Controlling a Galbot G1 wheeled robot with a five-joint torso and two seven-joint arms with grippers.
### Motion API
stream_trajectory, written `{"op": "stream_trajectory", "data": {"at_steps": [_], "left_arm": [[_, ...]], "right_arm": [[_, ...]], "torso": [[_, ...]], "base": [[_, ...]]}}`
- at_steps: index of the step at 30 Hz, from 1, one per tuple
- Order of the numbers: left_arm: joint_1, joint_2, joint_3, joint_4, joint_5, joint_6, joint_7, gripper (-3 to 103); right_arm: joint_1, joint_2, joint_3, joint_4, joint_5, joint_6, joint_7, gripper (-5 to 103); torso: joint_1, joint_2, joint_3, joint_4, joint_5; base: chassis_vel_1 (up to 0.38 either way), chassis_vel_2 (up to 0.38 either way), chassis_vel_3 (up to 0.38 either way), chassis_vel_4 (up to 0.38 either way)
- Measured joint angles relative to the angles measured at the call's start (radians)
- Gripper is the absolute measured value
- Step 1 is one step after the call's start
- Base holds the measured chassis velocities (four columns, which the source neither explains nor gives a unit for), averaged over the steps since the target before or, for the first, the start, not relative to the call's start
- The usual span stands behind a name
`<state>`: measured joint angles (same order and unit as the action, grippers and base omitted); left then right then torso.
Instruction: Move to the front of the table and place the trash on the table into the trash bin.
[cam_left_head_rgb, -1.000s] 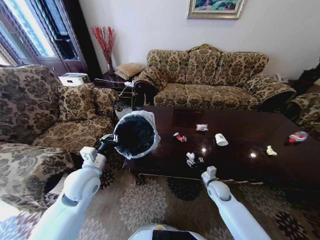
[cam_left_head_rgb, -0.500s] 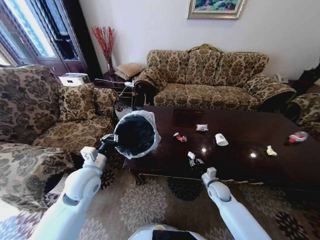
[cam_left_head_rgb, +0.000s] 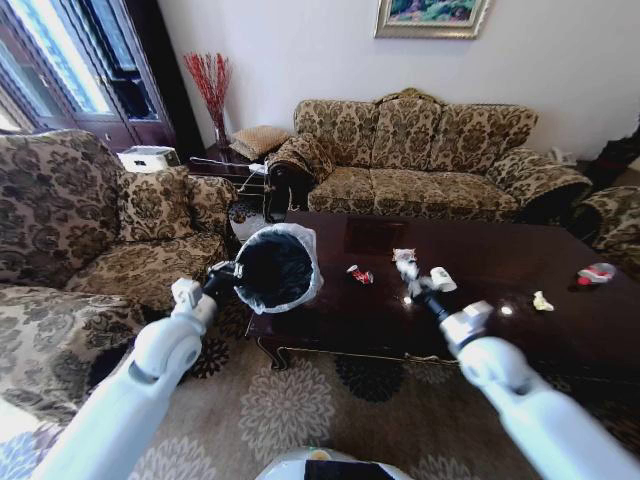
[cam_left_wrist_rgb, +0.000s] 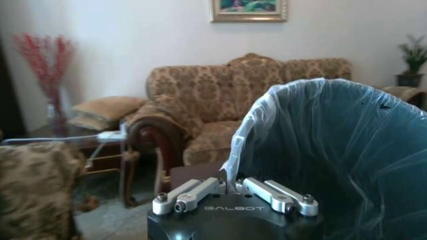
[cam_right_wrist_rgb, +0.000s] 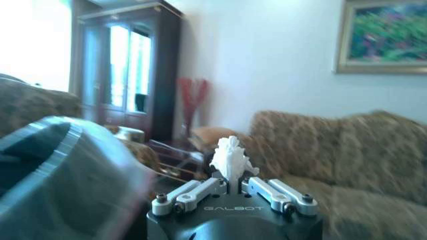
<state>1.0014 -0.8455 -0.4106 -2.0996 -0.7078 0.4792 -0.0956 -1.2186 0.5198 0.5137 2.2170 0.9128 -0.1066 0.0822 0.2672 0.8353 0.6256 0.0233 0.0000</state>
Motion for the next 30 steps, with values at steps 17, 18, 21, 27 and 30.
{"op": "stream_trajectory", "data": {"at_steps": [17,18,21,27,30], "left_arm": [[-0.401,-0.023,0.360,0.140,-0.119,0.150,-0.069,2],[-0.394,-0.024,0.354,0.141,-0.118,0.148,-0.068,2],[-0.369,-0.024,0.328,0.143,-0.110,0.138,-0.061,2],[-0.312,-0.026,0.261,0.117,-0.100,0.124,-0.053,2],[-0.281,-0.022,0.229,0.106,-0.088,0.114,-0.035,2]], "right_arm": [[0.083,-0.305,0.071,0.124,0.291,-0.045,-0.101,3],[0.068,-0.304,0.082,0.105,0.283,-0.044,-0.105,3],[0.021,-0.298,0.112,0.055,0.250,-0.038,-0.119,3],[-0.023,-0.250,0.118,-0.077,0.116,0.028,-0.175,3],[-0.043,-0.203,0.088,-0.143,0.020,0.087,-0.224,3]], "torso": [[0.000,0.000,0.000,0.0000,0.0003],[0.000,0.000,0.000,0.0003,0.0002],[0.000,0.000,0.000,0.0008,0.0001],[0.000,0.000,0.000,0.0002,-0.0003],[0.000,0.000,0.000,0.0004,0.0002]], "base": [[0.000,0.000,0.000,0.000],[0.000,0.000,0.000,0.000],[0.000,0.000,0.000,0.000],[0.000,0.000,0.000,0.000],[0.000,0.000,0.000,0.000]]}}
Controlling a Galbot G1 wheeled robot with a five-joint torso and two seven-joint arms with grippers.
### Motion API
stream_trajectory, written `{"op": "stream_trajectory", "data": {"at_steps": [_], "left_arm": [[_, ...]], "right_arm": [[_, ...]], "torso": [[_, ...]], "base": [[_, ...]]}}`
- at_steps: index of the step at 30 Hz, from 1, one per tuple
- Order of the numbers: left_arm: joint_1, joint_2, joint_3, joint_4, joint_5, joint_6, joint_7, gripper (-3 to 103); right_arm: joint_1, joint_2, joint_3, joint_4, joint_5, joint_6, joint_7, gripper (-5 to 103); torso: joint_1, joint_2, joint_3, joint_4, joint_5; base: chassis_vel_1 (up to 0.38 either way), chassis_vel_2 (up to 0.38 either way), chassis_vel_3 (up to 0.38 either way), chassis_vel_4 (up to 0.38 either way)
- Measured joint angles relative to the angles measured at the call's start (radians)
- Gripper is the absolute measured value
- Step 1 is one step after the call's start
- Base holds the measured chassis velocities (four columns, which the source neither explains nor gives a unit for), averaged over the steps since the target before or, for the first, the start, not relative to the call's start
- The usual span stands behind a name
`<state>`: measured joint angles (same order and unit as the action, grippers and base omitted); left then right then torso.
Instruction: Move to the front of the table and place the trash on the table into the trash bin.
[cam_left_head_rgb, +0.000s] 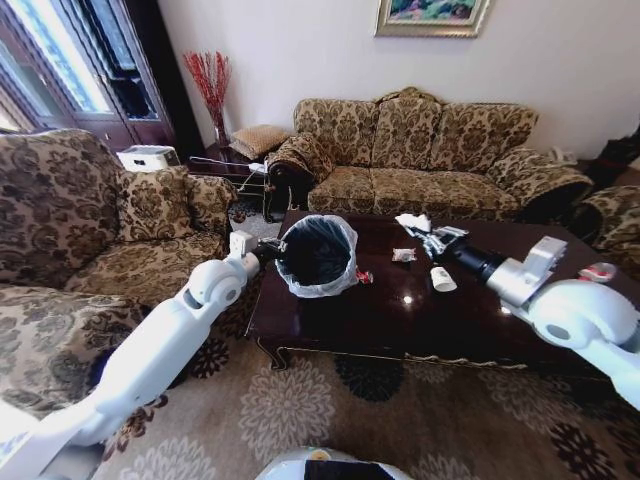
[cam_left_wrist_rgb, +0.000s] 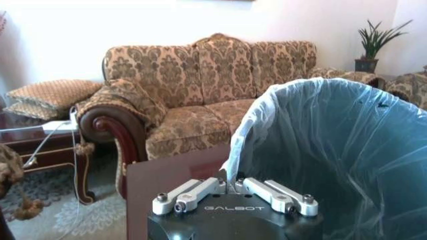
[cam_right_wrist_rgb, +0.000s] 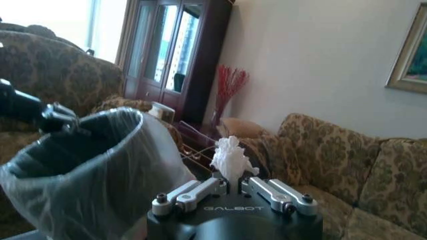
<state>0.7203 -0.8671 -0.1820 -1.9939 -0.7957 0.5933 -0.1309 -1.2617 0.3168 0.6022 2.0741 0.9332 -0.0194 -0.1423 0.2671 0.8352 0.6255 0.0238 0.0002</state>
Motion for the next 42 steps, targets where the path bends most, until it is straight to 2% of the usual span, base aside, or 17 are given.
{"op": "stream_trajectory", "data": {"at_steps": [3,4,6,8,11,12,13,15,16,18,19,22,25,27,34,40,42], "left_arm": [[0.040,0.004,-0.023,-0.006,0.031,-0.017,0.015,2],[0.040,0.004,-0.023,-0.006,0.031,-0.017,0.015,2],[0.057,0.004,-0.033,-0.009,0.041,-0.021,0.017,2],[0.064,0.004,-0.038,-0.013,0.043,-0.023,0.018,2],[0.080,0.004,-0.056,-0.020,0.045,-0.026,0.020,2],[0.080,0.004,-0.056,-0.020,0.045,-0.026,0.020,2],[0.082,0.004,-0.063,-0.020,0.045,-0.027,0.019,2],[0.083,0.004,-0.069,-0.016,0.046,-0.029,0.020,2],[0.083,0.004,-0.069,-0.016,0.046,-0.029,0.020,2],[0.080,0.003,-0.069,0.002,0.050,-0.031,0.022,2],[0.080,0.003,-0.069,0.002,0.050,-0.031,0.022,2],[0.062,0.003,-0.060,0.021,0.057,-0.031,0.021,2],[0.050,0.003,-0.055,0.027,0.057,-0.030,0.022,2],[0.024,0.007,-0.048,0.045,0.061,-0.028,0.022,2],[0.011,0.028,-0.086,0.085,0.076,-0.035,0.028,2],[0.045,0.049,-0.140,0.075,0.077,-0.039,0.036,2],[0.050,0.054,-0.146,0.068,0.076,-0.039,0.036,2]], "right_arm": [[0.066,0.135,-0.126,-0.116,-0.160,0.122,-0.048,3],[0.066,0.135,-0.126,-0.116,-0.160,0.122,-0.048,3],[0.200,0.251,-0.242,-0.215,-0.218,0.175,-0.061,3],[0.274,0.291,-0.296,-0.251,-0.221,0.179,-0.054,3],[0.548,0.366,-0.471,-0.337,-0.209,0.172,-0.017,3],[0.548,0.366,-0.471,-0.337,-0.209,0.172,-0.017,3],[0.641,0.387,-0.537,-0.357,-0.195,0.165,0.001,3],[0.779,0.411,-0.642,-0.364,-0.157,0.139,0.029,3],[0.779,0.411,-0.642,-0.364,-0.157,0.139,0.029,3],[0.970,0.426,-0.805,-0.309,-0.050,0.070,0.090,3],[0.970,0.426,-0.805,-0.309,-0.050,0.070,0.090,3],[1.118,0.435,-0.992,-0.188,0.075,-0.029,0.159,3],[1.155,0.443,-1.052,-0.149,0.112,-0.061,0.185,3],[1.213,0.469,-1.155,-0.087,0.174,-0.138,0.244,3],[1.250,0.505,-1.212,-0.073,0.215,-0.261,0.322,3],[1.269,0.546,-1.242,-0.073,0.240,-0.321,0.359,2],[1.278,0.564,-1.247,-0.086,0.243,-0.328,0.361,7]], "torso": [[0.000,0.000,0.000,-0.0008,-0.0002],[0.000,0.000,0.000,-0.0008,-0.0002],[0.000,0.000,0.000,-0.0006,0.0009],[0.000,0.000,0.000,-0.0001,0.0008],[0.000,0.000,0.000,0.0004,-0.0015],[0.000,0.000,0.000,0.0004,-0.0015],[0.000,0.000,0.000,0.0006,-0.0010],[0.000,0.000,0.000,0.0008,-0.0002],[0.000,0.000,0.000,0.0008,-0.0002],[0.000,0.000,0.000,0.0000,-0.0012],[0.000,0.000,0.000,0.0000,-0.0012],[0.000,0.000,0.000,0.0001,-0.0010],[0.000,0.000,0.000,-0.0001,-0.0008],[0.000,0.000,0.000,-0.0004,-0.0006],[0.000,0.000,0.000,-0.0001,-0.0005],[0.000,0.000,0.000,0.0001,-0.0005],[0.000,0.000,0.000,0.0003,-0.0004]], "base": [[0.000,0.000,0.000,0.000],[0.000,0.000,0.000,0.000],[0.000,0.000,0.000,0.000],[0.000,0.000,0.000,0.000],[0.000,0.000,0.000,0.000],[0.000,0.000,0.000,0.000],[0.000,0.000,0.000,0.000],[0.000,0.000,0.000,0.000],[0.000,0.000,0.000,0.000],[0.000,0.000,0.000,0.000],[0.000,0.000,0.000,0.000],[0.000,0.000,0.000,0.000],[0.000,0.000,0.000,0.000],[0.000,0.000,0.000,0.000],[0.000,0.000,0.000,0.000],[0.000,0.000,0.000,0.000],[0.000,0.000,0.000,0.000]]}}
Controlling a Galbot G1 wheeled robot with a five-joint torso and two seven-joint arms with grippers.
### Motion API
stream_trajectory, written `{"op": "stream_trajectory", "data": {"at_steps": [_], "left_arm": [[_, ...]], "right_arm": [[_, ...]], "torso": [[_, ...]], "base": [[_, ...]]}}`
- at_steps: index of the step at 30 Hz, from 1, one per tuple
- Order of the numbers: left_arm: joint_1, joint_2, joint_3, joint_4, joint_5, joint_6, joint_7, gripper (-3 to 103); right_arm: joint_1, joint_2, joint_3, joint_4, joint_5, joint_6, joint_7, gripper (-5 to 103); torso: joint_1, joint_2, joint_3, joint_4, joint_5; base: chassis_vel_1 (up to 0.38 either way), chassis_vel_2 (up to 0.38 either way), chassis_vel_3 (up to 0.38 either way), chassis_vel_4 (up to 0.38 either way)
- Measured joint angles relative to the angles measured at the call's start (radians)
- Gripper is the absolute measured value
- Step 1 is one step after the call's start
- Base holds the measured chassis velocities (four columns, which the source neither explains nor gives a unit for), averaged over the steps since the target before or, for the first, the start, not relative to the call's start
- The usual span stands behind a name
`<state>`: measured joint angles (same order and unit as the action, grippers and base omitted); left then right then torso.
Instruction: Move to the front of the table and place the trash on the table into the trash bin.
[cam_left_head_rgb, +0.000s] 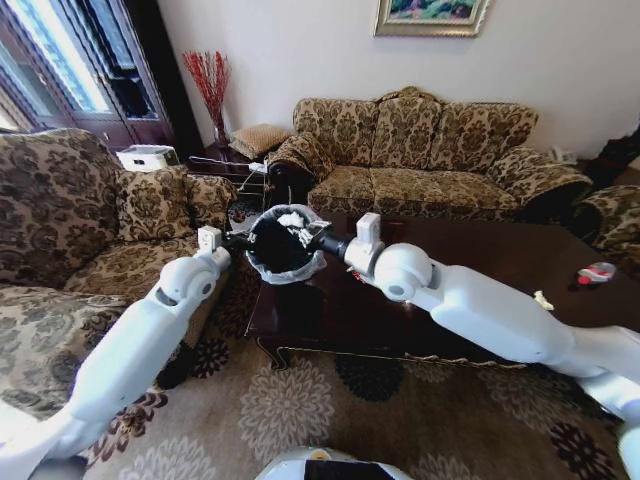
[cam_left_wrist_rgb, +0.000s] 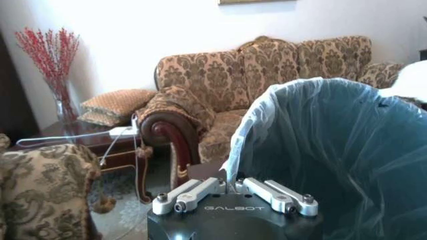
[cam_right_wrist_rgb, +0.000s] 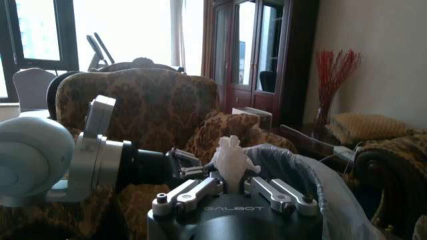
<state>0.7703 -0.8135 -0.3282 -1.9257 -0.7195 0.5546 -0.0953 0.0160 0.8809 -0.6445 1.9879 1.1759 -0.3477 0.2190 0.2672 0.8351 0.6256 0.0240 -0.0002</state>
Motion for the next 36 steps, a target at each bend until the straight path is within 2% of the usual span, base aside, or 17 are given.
{"op": "stream_trajectory", "data": {"at_steps": [4,5,7,9,12,13,15,17,20,21,24,28,31,33,34,36], "left_arm": [[0.008,0.004,-0.005,-0.030,-0.004,0.007,0.000,2],[0.008,0.004,-0.005,-0.030,-0.004,0.007,0.000,2],[0.013,0.003,-0.004,-0.041,-0.005,0.010,-0.002,2],[0.016,0.004,-0.003,-0.043,-0.005,0.011,-0.002,2],[0.024,0.008,-0.006,-0.048,-0.005,0.011,-0.002,2],[0.024,0.008,-0.006,-0.048,-0.005,0.011,-0.002,2],[0.031,0.009,-0.011,-0.051,-0.005,0.011,-0.002,2],[0.034,0.010,-0.013,-0.052,-0.005,0.010,-0.002,2],[0.047,0.012,-0.017,-0.060,-0.006,0.009,-0.002,2],[0.047,0.012,-0.017,-0.060,-0.006,0.009,-0.002,2],[0.049,0.013,-0.020,-0.067,-0.006,0.009,-0.002,2],[0.049,0.014,-0.021,-0.069,-0.007,0.009,-0.002,2],[0.049,0.015,-0.022,-0.060,-0.008,0.009,-0.002,2],[0.050,0.010,-0.024,-0.042,-0.006,0.008,-0.003,2],[0.050,0.010,-0.024,-0.042,-0.006,0.008,-0.003,2],[0.050,0.000,-0.025,-0.021,0.013,0.000,-0.004,2]], "right_arm": [[0.025,0.070,0.001,-0.058,0.021,-0.011,0.037,28],[0.025,0.070,0.001,-0.058,0.021,-0.011,0.037,28],[0.037,0.100,0.003,-0.080,0.032,-0.021,0.047,39],[0.040,0.107,0.002,-0.083,0.033,-0.025,0.050,39],[0.044,0.111,0.001,-0.076,0.038,-0.034,0.058,56],[0.044,0.111,0.001,-0.076,0.038,-0.034,0.058,56],[0.045,0.105,-0.004,-0.071,0.038,-0.033,0.067,66],[0.045,0.103,-0.005,-0.071,0.038,-0.032,0.070,66],[0.046,0.098,-0.006,-0.076,0.035,-0.025,0.074,83],[0.046,0.098,-0.006,-0.076,0.035,-0.025,0.074,83],[0.047,0.096,0.004,-0.079,0.035,-0.014,0.076,97],[0.045,0.093,0.017,-0.076,0.035,0.013,0.078,100],[0.041,0.075,0.052,-0.056,0.034,0.041,0.111,100],[0.022,0.028,0.103,-0.035,0.035,0.042,0.136,100],[0.022,0.028,0.103,-0.035,0.035,0.042,0.136,100],[-0.051,-0.055,0.180,-0.027,0.019,0.030,0.135,100]], "torso": [[0.000,0.000,0.000,-0.0004,0.0000],[0.000,0.000,0.000,-0.0004,0.0000],[0.000,0.000,0.000,-0.0006,0.0003],[0.000,0.000,0.000,-0.0005,0.0001],[0.000,0.000,0.000,-0.0003,0.0000],[0.000,0.000,0.000,-0.0003,0.0000],[0.000,0.000,0.000,-0.0003,0.0001],[0.000,0.000,0.000,-0.0004,0.0002],[0.000,0.000,0.000,-0.0005,0.0002],[0.000,0.000,0.000,-0.0005,0.0002],[0.000,0.000,0.000,-0.0002,0.0001],[0.000,0.000,0.000,-0.0003,0.0002],[0.000,0.000,0.000,-0.0002,0.0003],[0.000,0.000,0.000,0.0000,0.0001],[0.000,0.000,0.000,0.0000,0.0001],[0.000,0.000,0.000,-0.0001,0.0001]], "base": [[0.000,0.000,0.000,0.000],[0.000,0.000,0.000,0.000],[0.000,0.000,0.000,0.000],[0.000,0.000,0.000,0.000],[0.000,0.000,0.000,0.000],[0.000,0.000,0.000,0.000],[0.000,0.000,0.000,0.000],[0.000,0.000,0.000,0.000],[0.000,0.000,0.000,0.000],[0.000,0.000,0.000,0.000],[0.000,0.000,0.000,0.000],[0.000,0.000,0.000,0.000],[0.000,0.000,0.000,0.000],[0.000,0.000,0.000,0.000],[0.000,0.000,0.000,0.000],[0.000,0.000,0.000,0.000]]}}
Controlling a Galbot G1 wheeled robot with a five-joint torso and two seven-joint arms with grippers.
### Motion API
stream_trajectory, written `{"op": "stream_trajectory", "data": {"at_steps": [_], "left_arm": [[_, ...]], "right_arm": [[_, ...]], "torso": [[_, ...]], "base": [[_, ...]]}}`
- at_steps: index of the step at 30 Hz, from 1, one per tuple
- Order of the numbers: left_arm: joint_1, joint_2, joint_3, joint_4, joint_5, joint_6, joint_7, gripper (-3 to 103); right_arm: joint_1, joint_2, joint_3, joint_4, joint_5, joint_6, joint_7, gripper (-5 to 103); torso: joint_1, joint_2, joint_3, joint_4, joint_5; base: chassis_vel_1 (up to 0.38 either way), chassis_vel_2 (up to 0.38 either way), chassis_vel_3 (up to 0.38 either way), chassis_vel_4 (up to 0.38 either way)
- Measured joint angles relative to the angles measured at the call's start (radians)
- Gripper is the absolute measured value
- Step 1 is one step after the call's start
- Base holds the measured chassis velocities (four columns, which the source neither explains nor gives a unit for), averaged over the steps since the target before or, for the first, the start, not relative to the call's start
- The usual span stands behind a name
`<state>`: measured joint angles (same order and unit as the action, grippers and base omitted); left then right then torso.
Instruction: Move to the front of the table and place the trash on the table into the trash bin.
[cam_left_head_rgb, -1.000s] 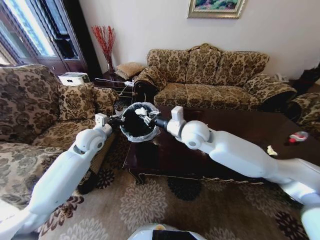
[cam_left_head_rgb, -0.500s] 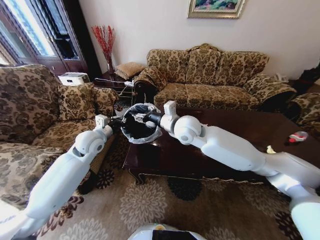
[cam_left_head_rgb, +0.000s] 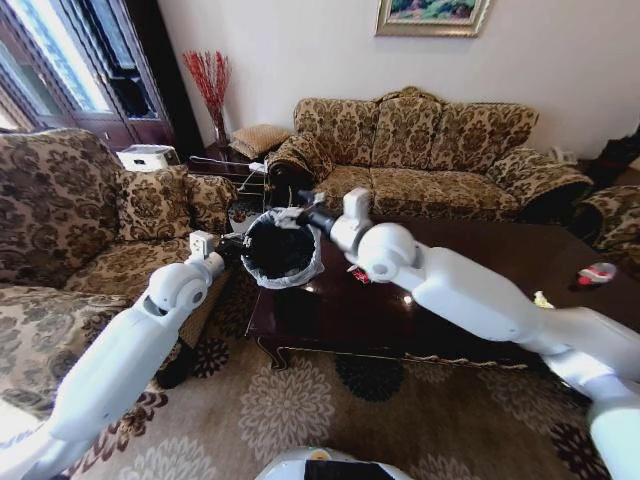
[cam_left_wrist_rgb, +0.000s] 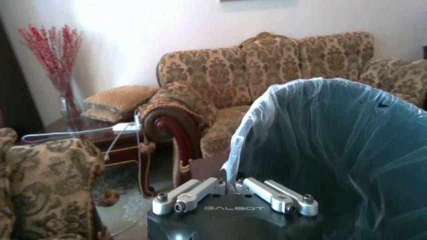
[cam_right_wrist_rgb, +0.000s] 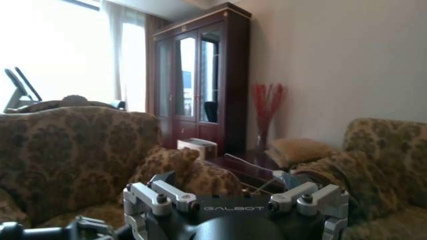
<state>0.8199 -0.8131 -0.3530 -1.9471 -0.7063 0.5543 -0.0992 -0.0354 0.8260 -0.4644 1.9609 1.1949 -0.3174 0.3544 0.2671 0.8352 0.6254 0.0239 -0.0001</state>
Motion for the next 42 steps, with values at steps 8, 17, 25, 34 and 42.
{"op": "stream_trajectory", "data": {"at_steps": [8,17,25,34,42], "left_arm": [[-0.035,-0.009,0.002,0.032,0.029,-0.014,-0.001,2],[-0.041,-0.002,0.008,0.020,0.037,-0.014,-0.001,2],[-0.012,0.008,-0.010,-0.007,0.037,-0.014,-0.001,2],[-0.027,0.001,0.001,-0.017,0.034,-0.015,0.002,2],[-0.030,0.006,0.001,-0.014,0.032,-0.020,0.010,2]], "right_arm": [[-0.426,-0.163,0.283,-0.098,-0.158,-0.006,-0.135,100],[-0.533,0.000,0.302,-0.386,-0.305,0.078,-0.234,100],[-0.437,0.221,0.207,-0.688,-0.404,0.129,-0.251,100],[-0.383,0.319,0.235,-0.864,-0.454,0.112,-0.297,100],[-0.397,0.348,0.251,-0.908,-0.448,0.078,-0.309,100]], "torso": [[0.000,0.000,0.000,-0.0012,0.0011],[0.000,0.000,0.000,0.0001,0.0001],[0.000,0.000,0.000,0.0002,-0.0002],[0.000,0.000,0.000,-0.0007,-0.0003],[0.000,0.000,0.000,-0.0002,-0.0004]], "base": [[0.000,0.000,0.000,0.000],[0.000,0.000,0.000,0.000],[0.000,0.000,0.000,0.000],[0.000,0.000,0.000,0.000],[0.000,0.000,0.000,0.000]]}}
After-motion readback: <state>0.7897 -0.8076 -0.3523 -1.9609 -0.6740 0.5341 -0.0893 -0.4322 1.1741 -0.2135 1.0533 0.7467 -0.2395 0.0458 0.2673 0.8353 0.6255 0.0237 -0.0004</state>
